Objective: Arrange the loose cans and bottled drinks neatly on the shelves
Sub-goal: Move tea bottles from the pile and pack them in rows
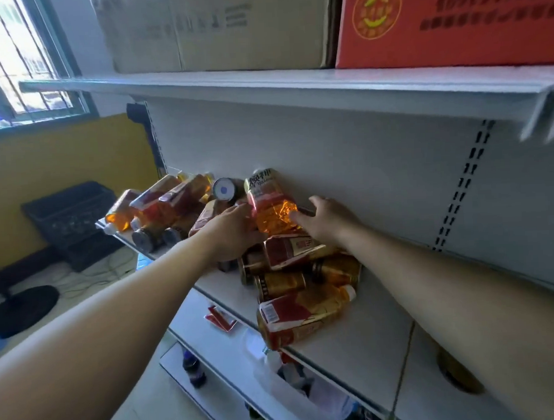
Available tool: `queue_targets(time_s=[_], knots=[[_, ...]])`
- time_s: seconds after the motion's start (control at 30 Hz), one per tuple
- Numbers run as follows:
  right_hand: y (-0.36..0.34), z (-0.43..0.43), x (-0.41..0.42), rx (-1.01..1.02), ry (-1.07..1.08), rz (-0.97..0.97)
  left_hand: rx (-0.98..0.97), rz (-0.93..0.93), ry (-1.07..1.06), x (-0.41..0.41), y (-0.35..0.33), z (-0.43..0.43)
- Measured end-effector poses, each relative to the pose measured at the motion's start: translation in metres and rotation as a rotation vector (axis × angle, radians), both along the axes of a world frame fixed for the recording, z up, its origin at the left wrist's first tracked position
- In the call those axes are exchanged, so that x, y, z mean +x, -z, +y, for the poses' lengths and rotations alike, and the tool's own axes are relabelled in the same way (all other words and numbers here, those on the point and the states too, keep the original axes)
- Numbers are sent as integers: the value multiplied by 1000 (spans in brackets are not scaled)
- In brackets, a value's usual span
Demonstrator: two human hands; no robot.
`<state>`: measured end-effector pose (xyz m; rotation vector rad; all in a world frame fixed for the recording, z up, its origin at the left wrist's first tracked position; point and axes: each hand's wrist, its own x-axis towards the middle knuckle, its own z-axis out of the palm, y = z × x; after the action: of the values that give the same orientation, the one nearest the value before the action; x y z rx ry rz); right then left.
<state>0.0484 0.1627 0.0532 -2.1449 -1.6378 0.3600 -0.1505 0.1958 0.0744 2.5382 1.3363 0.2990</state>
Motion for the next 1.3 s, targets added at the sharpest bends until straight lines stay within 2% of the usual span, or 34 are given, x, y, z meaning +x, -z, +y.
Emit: queue_targets(time_s=[0.1, 0.33, 0.47, 0.6, 0.8, 1.03, 1.2, 1.3], knots=[[-2, 18, -9, 19, 44, 51, -64, -84, -1, -2, 4, 39], [-11, 49, -36, 18, 195, 140, -72, 9, 79, -19, 9, 106], [-21, 65, -52, 17, 261, 88, -90, 61, 89, -36, 17, 135], [-27, 89, -66, -64, 261, -58, -120, 78, 20, -54, 33, 154], [-30, 126, -82, -203, 273, -257, -347, -163, -193, -60, 53, 160], [-29, 141, -89, -322, 295, -332, -524, -169, -323, -51, 58, 168], [-28, 137, -88, -245, 278, -333, -561, -272, -306, -51, 62, 169], [-25, 134, -88, -190, 272, -317, -582, -323, -372, -59, 61, 169]])
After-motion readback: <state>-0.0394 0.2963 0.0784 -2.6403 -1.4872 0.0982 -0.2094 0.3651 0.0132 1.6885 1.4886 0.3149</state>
